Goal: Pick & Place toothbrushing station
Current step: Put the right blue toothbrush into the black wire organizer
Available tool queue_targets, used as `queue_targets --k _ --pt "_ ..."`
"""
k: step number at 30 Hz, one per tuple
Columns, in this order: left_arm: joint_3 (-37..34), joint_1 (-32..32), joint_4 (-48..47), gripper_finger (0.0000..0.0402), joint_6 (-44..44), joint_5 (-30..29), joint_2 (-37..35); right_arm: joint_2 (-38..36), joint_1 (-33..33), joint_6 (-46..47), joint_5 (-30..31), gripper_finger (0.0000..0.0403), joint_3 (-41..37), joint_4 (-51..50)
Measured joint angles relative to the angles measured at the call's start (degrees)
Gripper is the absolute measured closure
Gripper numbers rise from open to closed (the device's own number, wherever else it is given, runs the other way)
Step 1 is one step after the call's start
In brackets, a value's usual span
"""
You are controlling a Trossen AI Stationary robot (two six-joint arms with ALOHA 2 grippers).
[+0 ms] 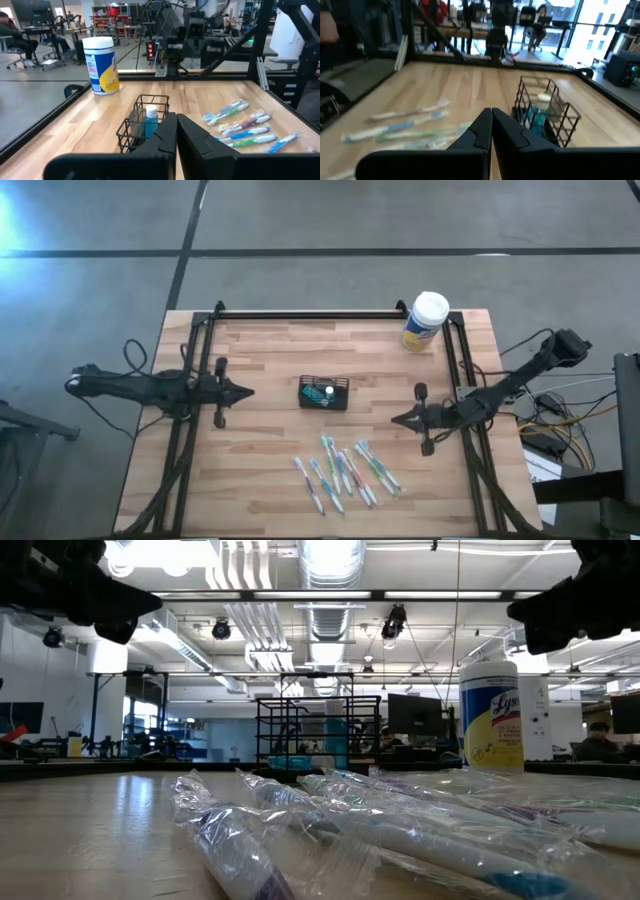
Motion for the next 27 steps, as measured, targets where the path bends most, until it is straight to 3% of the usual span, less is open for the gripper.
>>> queue_targets --k 5,8,12,17,21,27 --pt "0.0 0.0 -0.6 0.0391 -0.6 0.0 -0.5 8.4 0.0 2.3 3.0 0.0394 2.4 8.4" --pt "0.0 0.0 -0.8 0.0388 -0.7 0.0 -0.5 13.0 0.0 1.9 3.0 0.0394 7.3 8.0" --pt "0.0 0.0 -0.9 0.0390 -1.0 0.0 -0.5 19.1 0.0 2.6 3.5 0.0394 15.4 1.3" --pt "0.0 0.0 -0.9 0.0388 0.4 0.0 -0.5 26.6 0.0 9.9 11.2 0.0394 26.7 -13.8" --pt "0.0 0.0 -1.2 0.0388 1.6 0.0 -0.5 31.4 0.0 12.2 11.8 0.0394 33.8 -24.8" --pt "0.0 0.0 -1.2 0.0388 3.0 0.0 -0.5 35.0 0.0 11.4 11.8 0.0394 38.0 -28.0"
